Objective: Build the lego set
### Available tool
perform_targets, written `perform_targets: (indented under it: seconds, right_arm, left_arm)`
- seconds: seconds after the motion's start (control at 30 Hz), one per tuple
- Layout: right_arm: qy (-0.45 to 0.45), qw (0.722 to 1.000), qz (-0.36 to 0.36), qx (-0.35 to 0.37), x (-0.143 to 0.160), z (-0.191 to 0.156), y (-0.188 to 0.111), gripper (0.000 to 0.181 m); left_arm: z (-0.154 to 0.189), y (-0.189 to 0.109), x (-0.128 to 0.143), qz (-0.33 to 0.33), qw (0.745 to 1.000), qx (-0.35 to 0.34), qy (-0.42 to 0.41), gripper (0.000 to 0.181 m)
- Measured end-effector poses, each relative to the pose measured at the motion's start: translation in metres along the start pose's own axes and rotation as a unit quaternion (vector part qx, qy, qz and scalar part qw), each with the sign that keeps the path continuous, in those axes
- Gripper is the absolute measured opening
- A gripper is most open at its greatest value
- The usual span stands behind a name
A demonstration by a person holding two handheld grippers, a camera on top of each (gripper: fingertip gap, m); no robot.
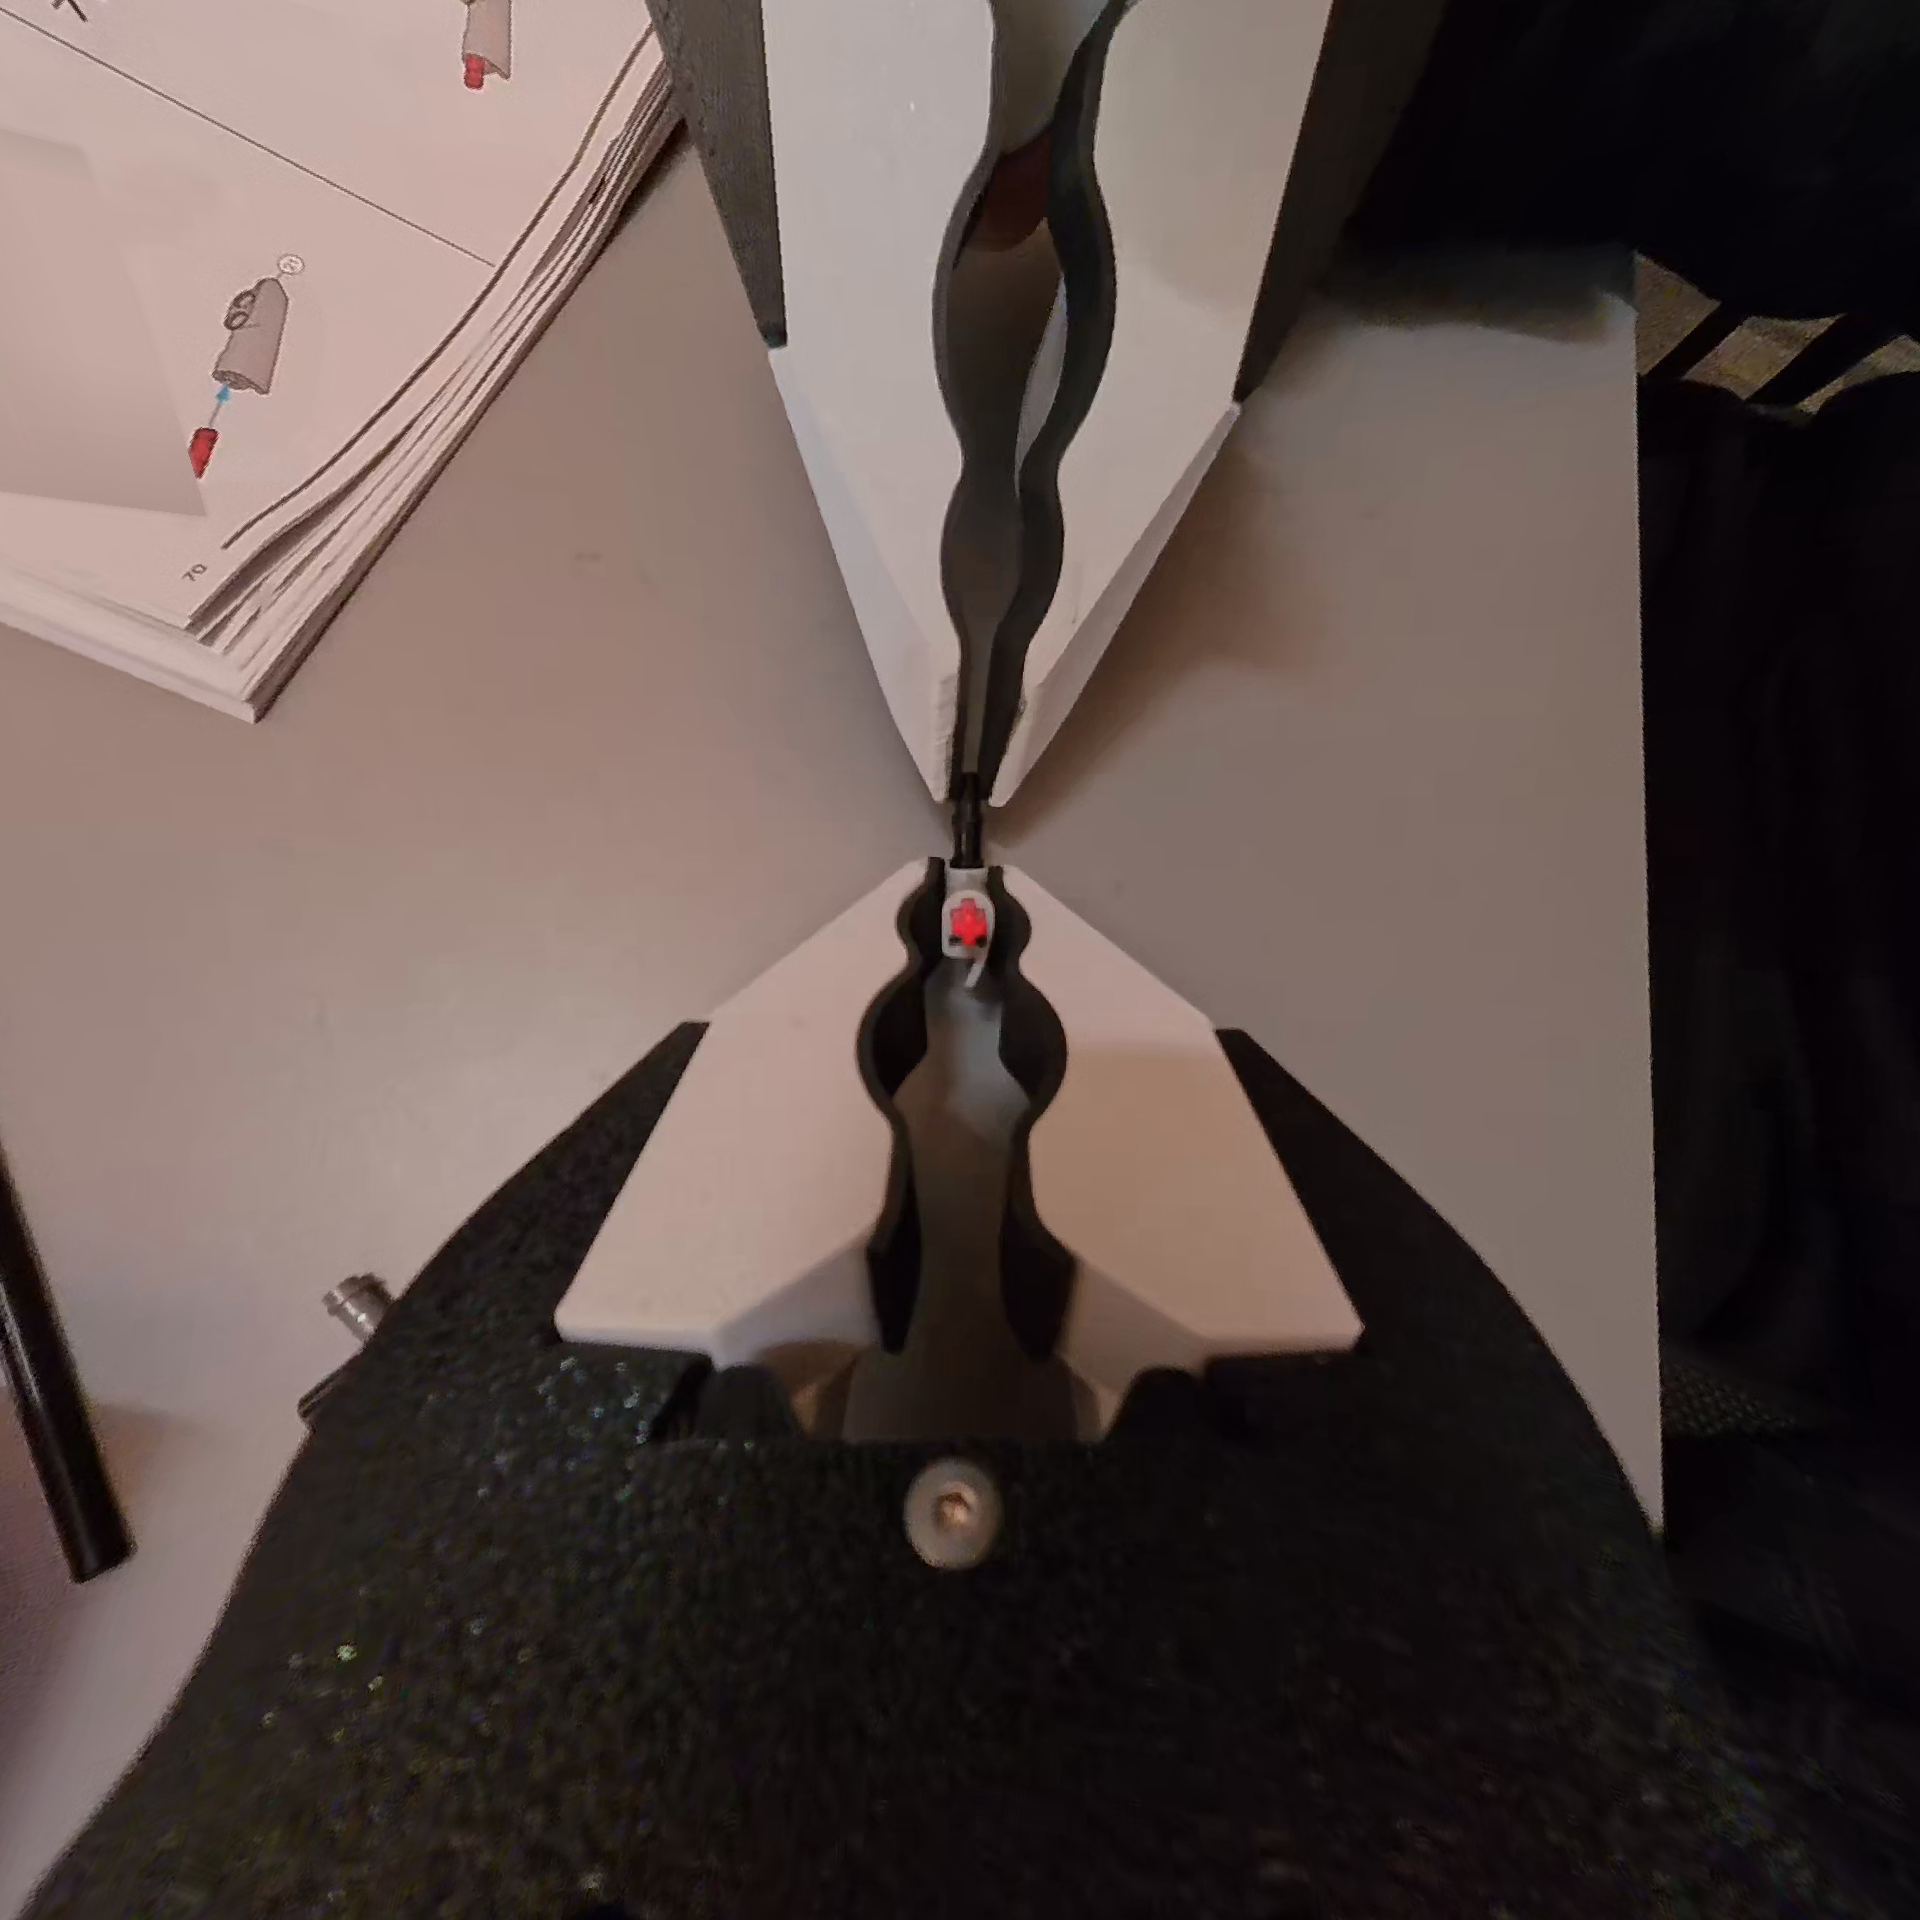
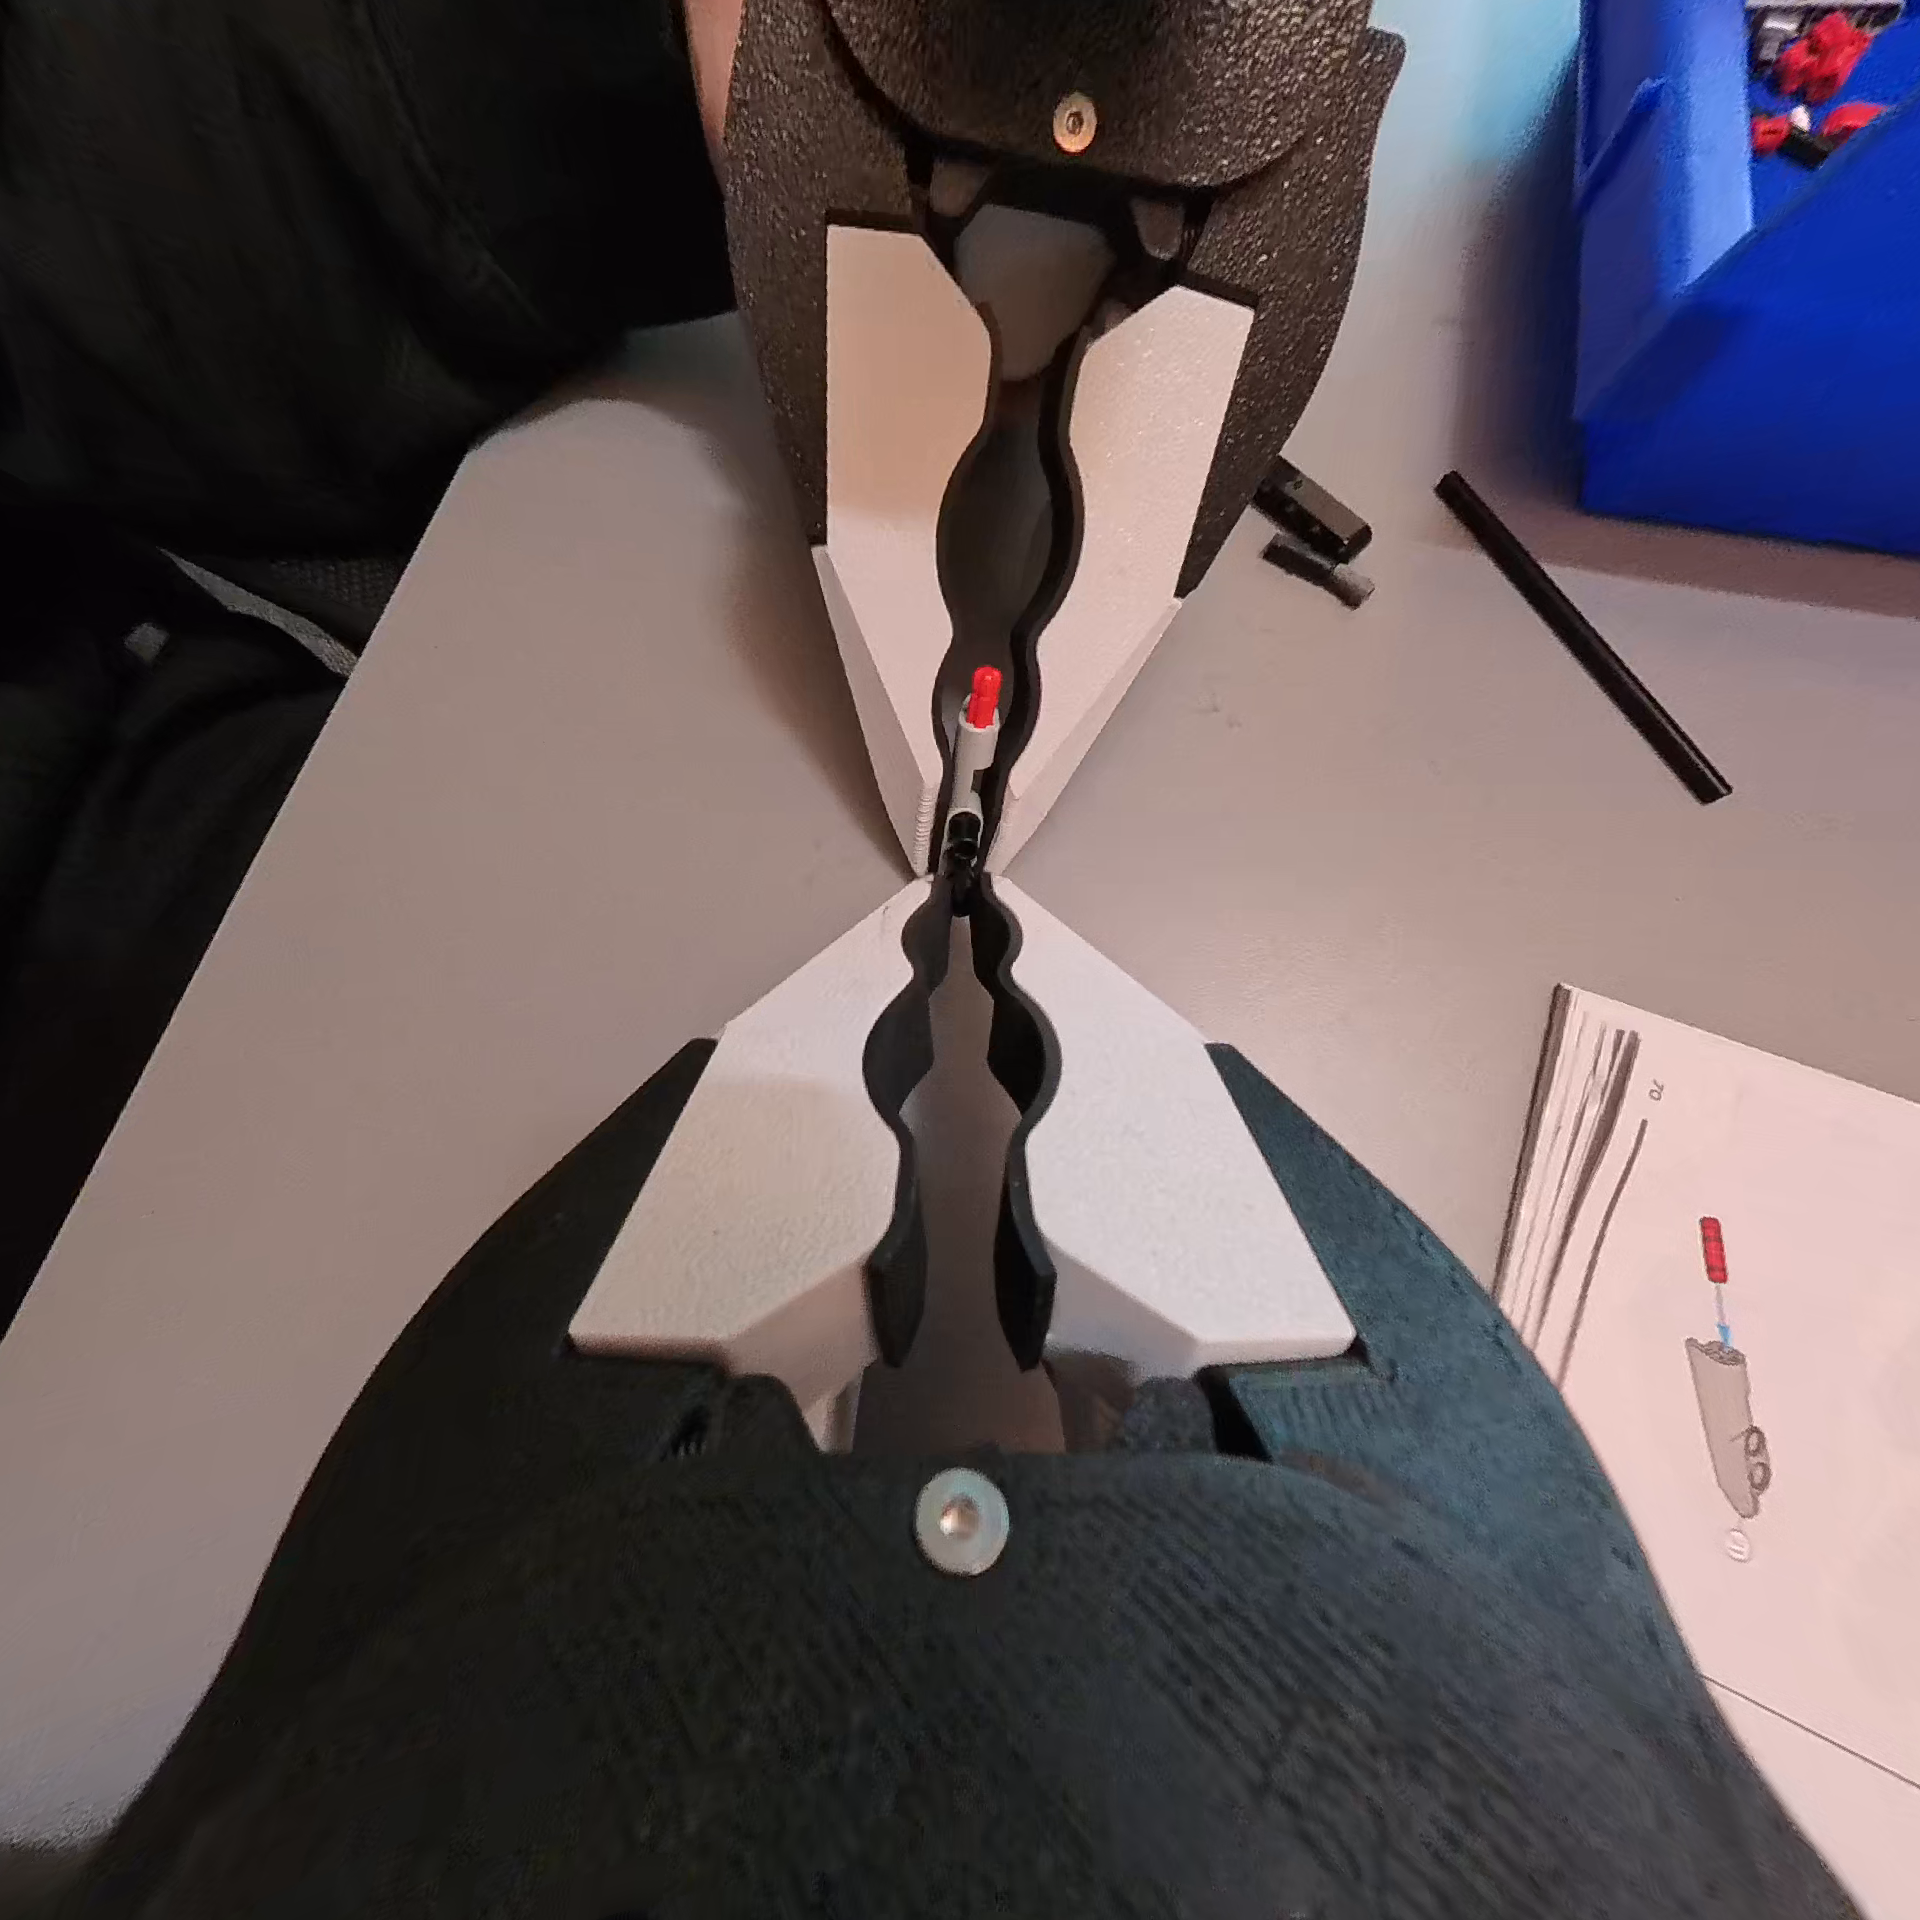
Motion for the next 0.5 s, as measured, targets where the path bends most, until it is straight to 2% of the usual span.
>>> perform_targets:
  seconds: [0.23,0.37,0.5]
  right_arm:
    - [0.010,1.000,0.020,0.005,-0.001,0.001,0.003,0.003]
    - [0.005,1.000,0.003,0.004,0.004,0.000,0.011,0.003]
    - [0.003,1.000,0.005,0.001,0.003,0.001,0.006,0.003]
  left_arm:
    - [-0.001,-0.002,0.002,0.000,1.000,-0.002,0.001,0.005]
    - [-0.001,-0.002,0.002,0.000,1.000,-0.003,0.001,0.004]
    - [-0.001,-0.002,0.002,0.001,1.000,-0.005,0.005,0.005]
Point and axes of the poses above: each gripper's, where its closed fingertips meet, y out along the fingers, x out of its underside, z = x × y across the jaws, the point moved 3 cm from there along -y, back along the fingers, and after that the axes turned 6 degrees about -z, right-handed, at the moved point
